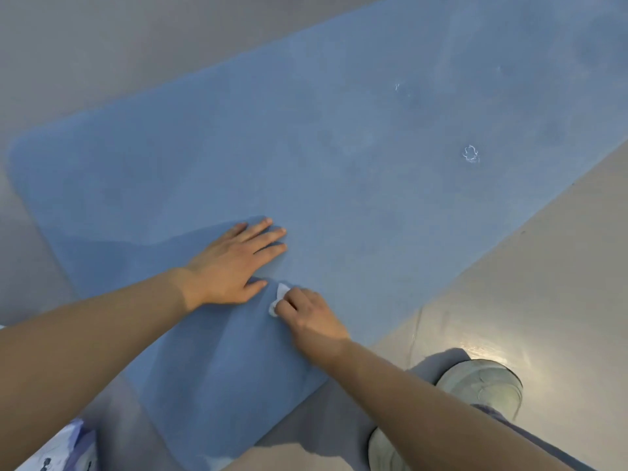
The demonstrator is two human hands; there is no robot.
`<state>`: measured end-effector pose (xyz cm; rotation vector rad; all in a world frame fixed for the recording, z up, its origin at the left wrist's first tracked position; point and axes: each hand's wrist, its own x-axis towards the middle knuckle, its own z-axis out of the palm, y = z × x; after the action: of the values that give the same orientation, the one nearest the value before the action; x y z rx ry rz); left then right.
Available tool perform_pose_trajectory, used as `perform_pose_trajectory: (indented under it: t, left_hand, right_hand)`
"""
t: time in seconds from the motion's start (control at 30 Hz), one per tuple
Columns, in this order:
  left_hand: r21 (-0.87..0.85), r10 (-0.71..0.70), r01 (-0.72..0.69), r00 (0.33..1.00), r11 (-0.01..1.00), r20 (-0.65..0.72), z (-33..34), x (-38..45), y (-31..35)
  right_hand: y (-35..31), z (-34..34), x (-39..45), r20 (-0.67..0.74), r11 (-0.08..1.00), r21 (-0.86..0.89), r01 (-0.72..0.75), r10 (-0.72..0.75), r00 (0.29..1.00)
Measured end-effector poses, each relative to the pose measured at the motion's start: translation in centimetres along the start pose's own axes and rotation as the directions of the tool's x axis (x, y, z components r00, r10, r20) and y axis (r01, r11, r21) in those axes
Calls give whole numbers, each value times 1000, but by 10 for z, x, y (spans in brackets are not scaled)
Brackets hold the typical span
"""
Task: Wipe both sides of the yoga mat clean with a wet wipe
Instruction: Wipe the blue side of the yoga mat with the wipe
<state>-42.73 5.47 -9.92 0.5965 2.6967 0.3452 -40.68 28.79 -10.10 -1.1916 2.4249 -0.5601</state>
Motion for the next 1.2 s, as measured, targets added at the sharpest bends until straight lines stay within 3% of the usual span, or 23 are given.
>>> perform_pose_trajectory:
  t: [0.07, 0.17, 0.23, 0.37, 0.47, 0.63, 0.7, 0.83, 1.07, 1.2]
  left_hand:
    - [14, 13, -14, 998, 1000, 58, -1, 0, -2]
    - [21, 16, -18, 997, 1000, 69, -10, 4, -2]
    - [18, 7, -9, 997, 1000, 80, -13, 7, 0]
    - [36, -16, 13, 997, 999, 75, -15, 12, 7]
    - [48, -23, 23, 1000, 999, 15, -14, 19, 13]
    - [73, -17, 22, 997, 997, -72, -12, 34, 16]
    - [42, 5, -2, 997, 999, -79, -7, 33, 18]
    - [9, 78, -77, 996, 997, -41, 6, 35, 23]
    - [77, 88, -88, 996, 993, 1, 13, 35, 28]
    - [69, 77, -77, 997, 995, 7, 11, 37, 31]
  right_hand:
    - [26, -19, 0, -9, 999, -53, 1, -2, 1000]
    - [98, -64, -2, -98, 964, -150, -219, 206, 974]
    - [149, -99, -8, -133, 898, -246, -364, 340, 931]
    - [184, -131, -12, -221, 800, -184, -571, 532, 817]
    - [148, -105, -9, -251, 847, -101, -521, 485, 838]
    - [19, -11, -28, 41, 974, 43, -223, 221, 974]
    - [-15, 13, -40, 61, 984, 119, -129, 123, 991]
    - [5, 10, -46, -5, 999, 6, 49, -49, 999]
    - [143, -82, -45, -184, 952, -232, -200, 159, 970]
    - [178, -107, -48, -322, 868, -221, -444, 365, 874]
